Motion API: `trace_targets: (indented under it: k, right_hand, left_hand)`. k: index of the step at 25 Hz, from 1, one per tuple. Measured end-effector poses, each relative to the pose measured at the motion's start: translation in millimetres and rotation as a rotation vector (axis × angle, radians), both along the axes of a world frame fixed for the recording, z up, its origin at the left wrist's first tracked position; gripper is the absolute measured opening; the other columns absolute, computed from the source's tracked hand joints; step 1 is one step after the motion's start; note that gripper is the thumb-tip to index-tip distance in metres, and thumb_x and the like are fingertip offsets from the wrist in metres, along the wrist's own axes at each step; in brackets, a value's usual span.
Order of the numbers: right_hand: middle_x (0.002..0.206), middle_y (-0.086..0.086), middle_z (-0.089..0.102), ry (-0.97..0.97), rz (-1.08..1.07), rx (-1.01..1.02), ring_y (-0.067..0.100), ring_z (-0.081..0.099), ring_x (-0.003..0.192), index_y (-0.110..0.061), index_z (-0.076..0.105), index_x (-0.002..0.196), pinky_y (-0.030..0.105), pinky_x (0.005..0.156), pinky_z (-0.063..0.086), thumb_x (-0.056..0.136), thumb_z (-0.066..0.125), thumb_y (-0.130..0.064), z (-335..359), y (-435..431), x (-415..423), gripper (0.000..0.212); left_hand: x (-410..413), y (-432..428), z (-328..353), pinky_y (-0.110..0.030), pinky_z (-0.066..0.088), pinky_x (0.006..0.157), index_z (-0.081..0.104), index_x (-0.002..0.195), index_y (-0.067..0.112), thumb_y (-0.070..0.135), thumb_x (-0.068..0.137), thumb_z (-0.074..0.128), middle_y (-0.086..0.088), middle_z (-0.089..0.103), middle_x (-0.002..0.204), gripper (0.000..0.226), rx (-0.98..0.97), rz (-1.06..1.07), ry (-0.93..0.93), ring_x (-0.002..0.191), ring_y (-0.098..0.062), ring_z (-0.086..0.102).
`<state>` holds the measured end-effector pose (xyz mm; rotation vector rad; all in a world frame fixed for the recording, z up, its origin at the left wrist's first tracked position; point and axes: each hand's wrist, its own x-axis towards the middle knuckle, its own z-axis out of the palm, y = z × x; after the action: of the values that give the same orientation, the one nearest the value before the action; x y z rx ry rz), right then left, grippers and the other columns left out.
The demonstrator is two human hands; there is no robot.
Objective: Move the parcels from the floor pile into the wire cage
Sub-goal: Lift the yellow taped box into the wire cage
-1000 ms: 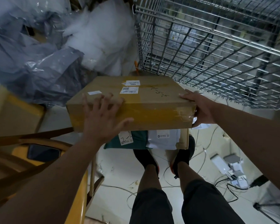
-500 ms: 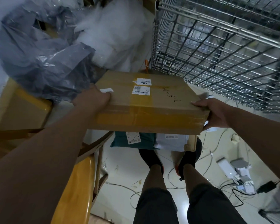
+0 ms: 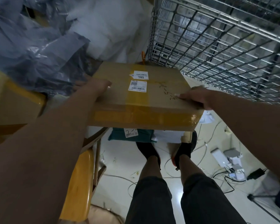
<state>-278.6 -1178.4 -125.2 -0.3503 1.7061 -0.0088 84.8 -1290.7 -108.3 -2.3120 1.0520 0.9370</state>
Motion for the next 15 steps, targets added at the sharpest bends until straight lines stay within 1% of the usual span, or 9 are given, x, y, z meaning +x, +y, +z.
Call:
trace_targets:
  k: [2,3,5,7,8,10,12,13,15]
  right_hand:
    - [0.114,0.008,0.073,-0.029,-0.043,0.032,0.031,0.071,0.102,-0.018,0.059,0.127,0.051,0.093,0.058,0.041,0.097,-0.054,5.4,12.0,3.5,0.101]
    - [0.113,0.006,0.074,-0.037,-0.057,0.040,0.030,0.070,0.103,-0.020,0.060,0.125,0.052,0.094,0.057,0.039,0.098,-0.054,7.0,18.4,5.5,0.100]
    - [0.112,0.003,0.074,-0.045,-0.073,0.012,0.029,0.070,0.104,-0.026,0.062,0.117,0.053,0.093,0.056,0.037,0.101,-0.051,9.1,30.0,7.9,0.092]
    - [0.112,0.002,0.071,-0.061,-0.113,-0.046,0.027,0.068,0.103,-0.027,0.059,0.109,0.050,0.094,0.057,0.056,0.100,-0.035,14.8,39.3,11.6,0.067]
    - [0.112,0.002,0.068,-0.058,-0.130,-0.066,0.026,0.067,0.103,-0.025,0.056,0.111,0.047,0.093,0.057,0.062,0.097,-0.029,17.5,44.0,12.6,0.064]
    - [0.117,0.003,0.065,-0.038,-0.122,-0.072,0.026,0.066,0.105,-0.020,0.049,0.125,0.044,0.092,0.058,0.060,0.099,-0.027,20.3,54.5,13.1,0.083]
    - [0.126,0.004,0.061,-0.022,-0.127,-0.057,0.028,0.064,0.110,-0.020,0.036,0.138,0.049,0.094,0.058,0.046,0.104,-0.036,23.5,64.5,13.2,0.115]
    - [0.129,0.003,0.059,-0.014,-0.143,-0.059,0.029,0.063,0.112,-0.024,0.028,0.142,0.052,0.095,0.057,0.041,0.104,-0.044,23.8,70.3,12.4,0.128]
    - [0.134,0.001,0.055,-0.007,-0.191,-0.065,0.029,0.062,0.117,-0.029,0.009,0.152,0.055,0.098,0.055,0.045,0.100,-0.056,26.8,83.4,9.6,0.143]
  left_hand:
    - [-0.6,10.4,9.3,-0.057,0.013,0.120,-0.006,0.162,0.020,0.072,0.078,0.067,-0.022,-0.002,0.164,0.123,0.002,0.014,-0.033,0.150,-0.045,0.003]
    - [5.3,14.7,8.9,-0.056,0.015,0.119,-0.001,0.162,0.017,0.075,0.076,0.067,-0.023,0.003,0.163,0.124,-0.012,0.029,-0.050,0.149,-0.044,0.007]
    - [14.9,24.0,5.1,-0.053,0.021,0.116,0.019,0.159,0.015,0.077,0.075,0.065,-0.021,0.008,0.161,0.114,-0.023,0.027,-0.053,0.146,-0.042,0.012]
    - [23.0,37.0,5.0,-0.053,0.026,0.115,0.036,0.152,0.015,0.076,0.075,0.064,-0.021,0.012,0.160,0.103,-0.038,0.039,-0.023,0.143,-0.042,0.016]
    - [27.0,44.0,3.3,-0.054,0.029,0.114,0.041,0.148,0.015,0.078,0.070,0.064,-0.021,0.015,0.159,0.102,-0.048,0.059,-0.010,0.140,-0.043,0.019]
    - [29.1,54.5,6.9,-0.055,0.035,0.110,0.046,0.144,0.018,0.080,0.061,0.065,-0.020,0.022,0.154,0.106,-0.047,0.100,0.003,0.134,-0.043,0.026]
    - [29.6,63.5,9.5,-0.051,0.035,0.111,0.036,0.150,0.014,0.073,0.071,0.069,-0.021,0.023,0.155,0.104,-0.053,0.117,0.035,0.138,-0.042,0.025]
    - [27.0,67.5,12.4,-0.049,0.035,0.110,0.028,0.153,0.011,0.065,0.079,0.071,-0.021,0.025,0.156,0.101,-0.070,0.114,0.075,0.141,-0.040,0.025]
    - [25.2,76.9,14.0,-0.047,0.040,0.104,0.020,0.152,0.008,0.054,0.082,0.077,-0.019,0.036,0.152,0.101,-0.127,0.157,0.151,0.137,-0.038,0.038]
